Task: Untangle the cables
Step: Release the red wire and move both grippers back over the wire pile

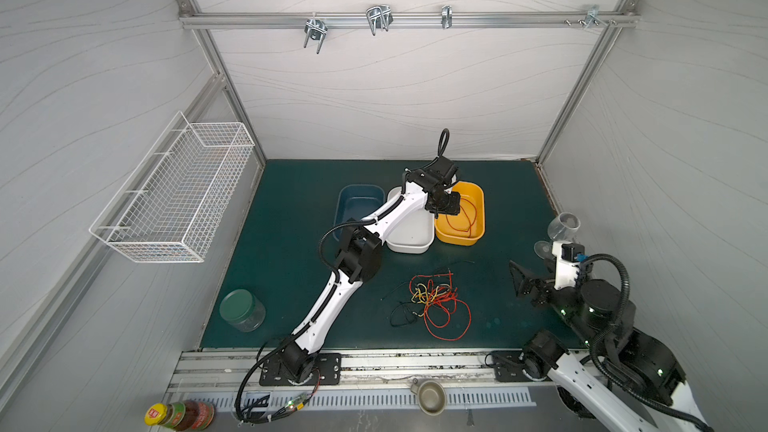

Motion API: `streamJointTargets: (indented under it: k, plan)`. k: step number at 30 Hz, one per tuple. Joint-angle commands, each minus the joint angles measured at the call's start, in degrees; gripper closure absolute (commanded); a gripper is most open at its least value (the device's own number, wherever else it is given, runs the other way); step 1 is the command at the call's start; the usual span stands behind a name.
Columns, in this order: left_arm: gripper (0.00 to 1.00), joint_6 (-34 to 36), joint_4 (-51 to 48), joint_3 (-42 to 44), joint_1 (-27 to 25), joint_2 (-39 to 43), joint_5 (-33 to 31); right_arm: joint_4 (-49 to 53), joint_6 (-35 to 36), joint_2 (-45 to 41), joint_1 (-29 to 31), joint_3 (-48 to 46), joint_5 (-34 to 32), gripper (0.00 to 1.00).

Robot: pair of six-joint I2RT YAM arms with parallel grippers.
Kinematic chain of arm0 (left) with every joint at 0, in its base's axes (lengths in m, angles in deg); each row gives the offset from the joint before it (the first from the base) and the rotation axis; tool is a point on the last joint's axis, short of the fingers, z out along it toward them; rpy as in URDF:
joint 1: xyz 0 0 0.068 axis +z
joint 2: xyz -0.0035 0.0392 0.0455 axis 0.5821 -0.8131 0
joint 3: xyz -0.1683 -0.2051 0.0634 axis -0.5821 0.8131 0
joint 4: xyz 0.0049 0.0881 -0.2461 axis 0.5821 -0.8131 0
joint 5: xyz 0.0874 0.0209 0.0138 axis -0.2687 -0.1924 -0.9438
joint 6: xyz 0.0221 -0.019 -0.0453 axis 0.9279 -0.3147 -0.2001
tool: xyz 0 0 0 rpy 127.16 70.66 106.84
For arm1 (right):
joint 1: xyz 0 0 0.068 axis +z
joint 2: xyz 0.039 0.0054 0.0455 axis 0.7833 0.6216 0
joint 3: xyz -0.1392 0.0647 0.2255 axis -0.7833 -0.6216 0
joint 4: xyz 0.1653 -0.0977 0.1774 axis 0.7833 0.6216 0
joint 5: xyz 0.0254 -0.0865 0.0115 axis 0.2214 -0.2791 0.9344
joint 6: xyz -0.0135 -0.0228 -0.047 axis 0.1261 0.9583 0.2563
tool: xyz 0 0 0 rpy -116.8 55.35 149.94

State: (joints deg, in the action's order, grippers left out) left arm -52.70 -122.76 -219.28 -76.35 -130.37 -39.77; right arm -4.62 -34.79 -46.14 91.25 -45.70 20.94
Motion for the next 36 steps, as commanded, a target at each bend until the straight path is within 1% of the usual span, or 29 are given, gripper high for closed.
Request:
streamJointTargets:
  k: [1, 6, 11, 15, 18, 21, 25, 28, 29, 31, 33, 36]
  plan:
    - [0.46, 1.97, -1.31, -3.05, 0.33, 3.22, -1.61, -0.88, 0.72, 0.19, -0.27, -0.23, 0.07, 0.01]
    - [0.39, 3.78, -1.68, -3.03, 0.76, 6.01, -2.86, -0.62, 0.61, 0.38, -0.31, -0.15, -0.07, 0.01]
    - [0.38, 4.69, -2.92, -3.02, 1.37, 9.68, -3.50, -0.40, 0.48, 0.94, -0.25, 0.02, 0.20, 0.01]
    - [0.38, 6.50, -5.09, -0.10, 1.47, 14.94, -5.04, -0.02, 0.38, 2.12, -0.35, 0.29, 0.73, 0.01]
    - [0.38, 6.95, -4.20, 6.86, 1.68, 21.77, -6.58, 0.39, 0.31, 3.63, -0.30, 0.72, 1.57, 0.01]
    - [0.35, 7.12, -2.12, 15.87, 1.74, 29.20, -8.16, 0.77, 0.73, 5.69, -0.25, 1.39, 4.91, 0.01]
    - [0.32, 7.08, 0.38, 27.53, 1.65, 39.76, -7.92, 2.13, 0.56, 9.88, -0.27, 3.04, 7.03, 0.01]
    - [0.30, 6.59, 3.18, 35.93, 1.68, 48.13, -8.32, 1.95, 1.04, 12.49, -0.22, 3.72, 10.48, 0.01]
    - [0.29, 6.23, 4.01, 40.14, 1.69, 51.00, -8.63, 1.96, 1.08, 13.34, -0.28, 3.88, 11.36, 0.01]
    - [0.28, 5.64, 5.06, 44.85, 1.56, 56.02, -8.87, 2.25, 1.08, 15.00, -0.13, 4.47, 12.28, 0.01]
    - [0.24, 5.07, 5.66, 49.32, 1.55, 60.60, -9.13, 2.74, 1.16, 16.75, 0.03, 4.93, 12.51, 0.01]
    - [0.19, 4.46, 6.44, 55.92, 1.55, 67.25, -10.81, 3.88, 1.33, 19.55, 0.56, 6.08, 12.50, 0.01]
